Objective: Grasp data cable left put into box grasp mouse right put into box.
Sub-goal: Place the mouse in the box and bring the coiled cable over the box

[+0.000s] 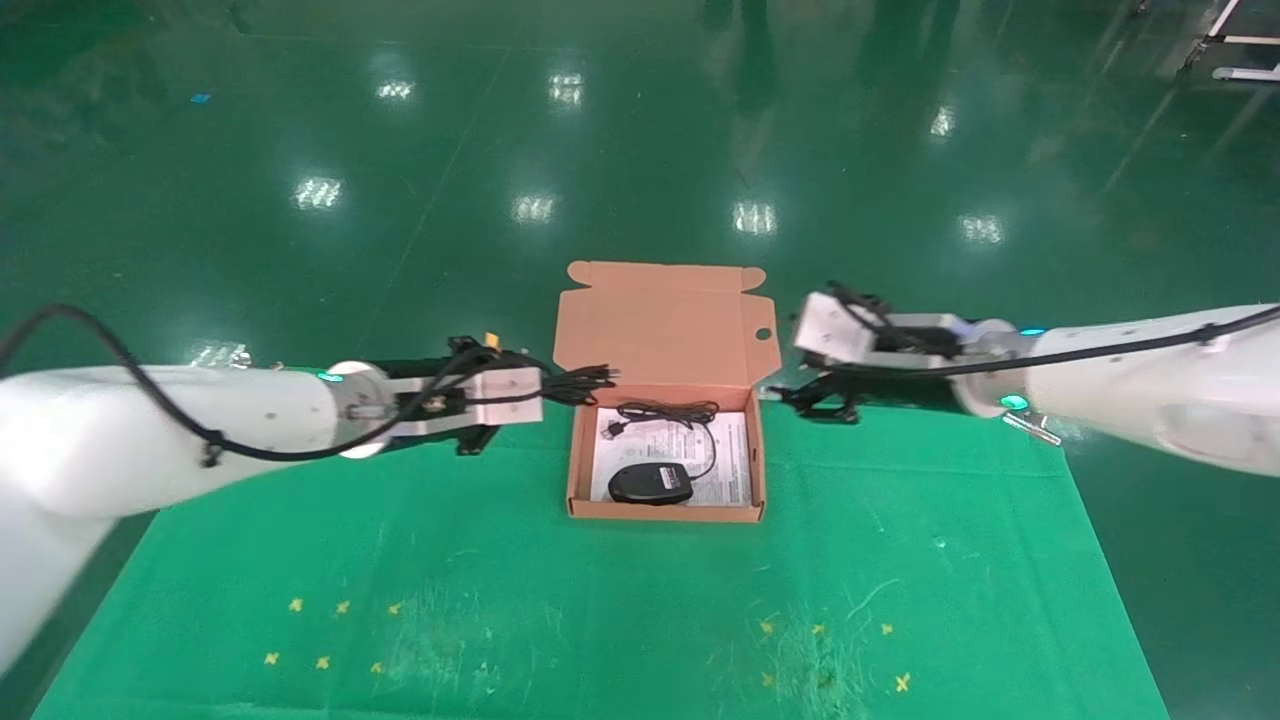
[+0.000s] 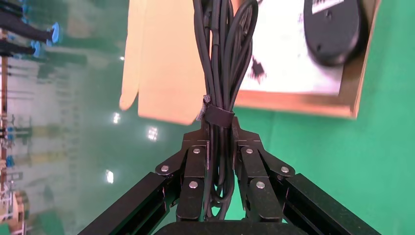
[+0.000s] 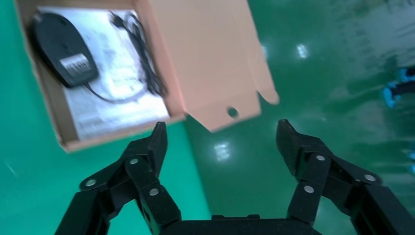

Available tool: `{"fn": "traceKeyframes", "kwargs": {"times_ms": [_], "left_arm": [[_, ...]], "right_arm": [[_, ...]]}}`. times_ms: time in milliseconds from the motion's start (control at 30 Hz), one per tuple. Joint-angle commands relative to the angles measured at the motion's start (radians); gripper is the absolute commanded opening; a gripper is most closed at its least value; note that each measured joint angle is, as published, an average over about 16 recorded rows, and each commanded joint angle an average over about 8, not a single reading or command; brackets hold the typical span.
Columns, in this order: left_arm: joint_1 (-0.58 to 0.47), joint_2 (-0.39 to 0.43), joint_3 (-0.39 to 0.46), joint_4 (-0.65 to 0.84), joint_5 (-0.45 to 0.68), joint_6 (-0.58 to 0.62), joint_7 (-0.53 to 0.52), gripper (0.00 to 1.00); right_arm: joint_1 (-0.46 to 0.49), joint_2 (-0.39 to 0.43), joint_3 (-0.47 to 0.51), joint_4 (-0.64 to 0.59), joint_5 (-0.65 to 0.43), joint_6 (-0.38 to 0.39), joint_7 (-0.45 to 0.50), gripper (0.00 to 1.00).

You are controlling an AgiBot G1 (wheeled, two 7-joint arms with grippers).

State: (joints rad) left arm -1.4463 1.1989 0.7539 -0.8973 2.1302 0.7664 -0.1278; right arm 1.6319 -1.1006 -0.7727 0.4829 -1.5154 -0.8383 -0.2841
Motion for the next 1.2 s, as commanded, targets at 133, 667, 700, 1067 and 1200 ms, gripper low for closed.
{"fn": "traceKeyframes", "kwargs": {"times_ms": [133, 667, 700, 1067, 1200], "left_arm": [[-0.008, 0.096, 0.01, 0.137, -0.04, -0.081, 0.104, 0.0], [-0.034, 0.172, 0.156, 0.269, -0.314, -0.207, 0.296, 0.0], [-0.036, 0.173, 0.172, 0.269, -0.33, -0.213, 0.299, 0.0], [-0.058, 0.177, 0.275, 0.293, -0.433, -0.237, 0.288, 1.0], [-0.06, 0.176, 0.277, 0.296, -0.434, -0.237, 0.288, 1.0]], "right_arm": [[-0.005, 0.076, -0.004, 0.083, -0.021, 0.008, 0.048, 1.0], [-0.054, 0.206, -0.013, 0.315, -0.067, 0.034, 0.228, 1.0], [-0.056, 0.209, -0.015, 0.325, -0.071, 0.036, 0.237, 1.0], [-0.069, 0.227, -0.023, 0.379, -0.097, 0.049, 0.286, 1.0], [-0.069, 0.227, -0.024, 0.379, -0.098, 0.049, 0.286, 1.0]]}}
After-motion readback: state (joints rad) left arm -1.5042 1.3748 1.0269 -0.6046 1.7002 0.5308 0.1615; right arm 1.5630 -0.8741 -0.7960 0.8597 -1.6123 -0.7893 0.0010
